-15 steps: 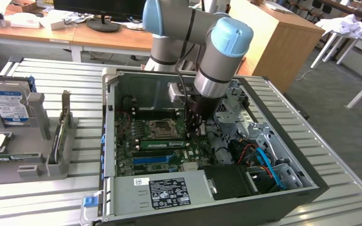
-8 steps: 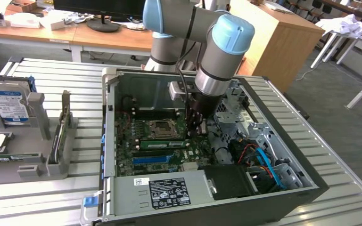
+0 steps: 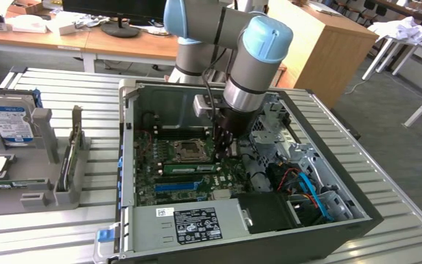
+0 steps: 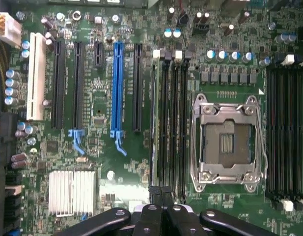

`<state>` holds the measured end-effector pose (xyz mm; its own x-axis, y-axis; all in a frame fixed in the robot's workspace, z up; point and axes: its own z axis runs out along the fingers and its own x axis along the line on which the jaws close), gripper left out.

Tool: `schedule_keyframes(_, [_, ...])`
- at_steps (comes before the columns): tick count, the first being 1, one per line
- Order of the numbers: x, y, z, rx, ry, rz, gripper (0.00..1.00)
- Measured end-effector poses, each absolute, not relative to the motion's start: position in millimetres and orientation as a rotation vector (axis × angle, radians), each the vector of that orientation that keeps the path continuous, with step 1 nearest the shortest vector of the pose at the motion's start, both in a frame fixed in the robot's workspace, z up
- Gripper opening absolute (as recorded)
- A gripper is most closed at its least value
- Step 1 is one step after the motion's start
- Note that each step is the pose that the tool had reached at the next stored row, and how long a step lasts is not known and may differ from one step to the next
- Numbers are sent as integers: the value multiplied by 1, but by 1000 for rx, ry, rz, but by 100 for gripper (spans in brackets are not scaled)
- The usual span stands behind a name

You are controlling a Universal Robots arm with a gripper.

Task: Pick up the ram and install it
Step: 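Press down the ram until it locks into place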

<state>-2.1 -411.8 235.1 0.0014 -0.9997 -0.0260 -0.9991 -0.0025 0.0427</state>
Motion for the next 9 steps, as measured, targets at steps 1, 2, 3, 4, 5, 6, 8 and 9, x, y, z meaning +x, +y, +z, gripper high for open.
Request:
schedule_keyframes(1, [-4, -412, 235, 2214, -2210, -76, 11])
schedule_keyframes(2, [-6, -411, 235, 2214, -2210, -76, 11])
schedule_keyframes(3, [-7, -411, 235, 2214, -2210, -76, 11])
schedule_keyframes(4, [-9, -411, 235, 2214, -2210, -76, 11])
schedule_keyframes(5, [-11, -410, 235, 2214, -2210, -75, 11])
schedule_keyframes(6, [-13, -410, 235, 2214, -2210, -75, 11])
schedule_keyframes(8, [-17, -409, 235, 2214, -2210, -75, 11])
schedule_keyframes(9, [-19, -409, 235, 2214, -2210, -74, 11])
